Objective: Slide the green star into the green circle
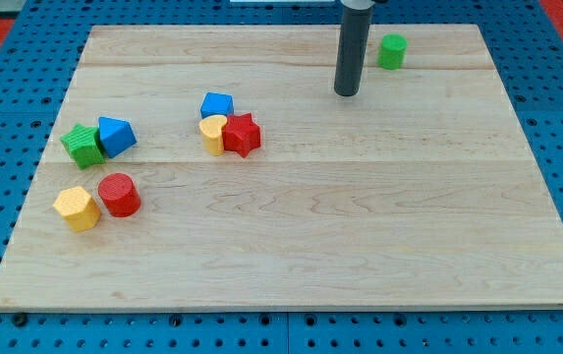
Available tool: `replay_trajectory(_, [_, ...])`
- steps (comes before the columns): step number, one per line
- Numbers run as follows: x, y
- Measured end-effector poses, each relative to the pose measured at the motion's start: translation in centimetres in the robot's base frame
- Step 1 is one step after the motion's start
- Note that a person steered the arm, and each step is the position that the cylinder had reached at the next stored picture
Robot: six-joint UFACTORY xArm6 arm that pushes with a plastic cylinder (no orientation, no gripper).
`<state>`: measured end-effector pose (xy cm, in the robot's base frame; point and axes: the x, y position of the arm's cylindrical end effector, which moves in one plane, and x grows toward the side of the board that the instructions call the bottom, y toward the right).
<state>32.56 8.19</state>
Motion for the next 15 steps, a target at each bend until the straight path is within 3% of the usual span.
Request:
replay_trajectory(1, [2.9,0.5])
replay_trajectory(2, [8.8,2.1])
replay_trajectory(5, [11.8,0.0])
replay_trajectory(8, [11.8,-15.3])
replay_trajectory(9, [12.1,-15.9])
replay_trajectory(12, [12.9,-32.2])
replay_trajectory(13, [11.8,-34.1])
replay_trajectory(14, [7.1,-34.0])
replay_trajectory(15, [5.3,-33.1])
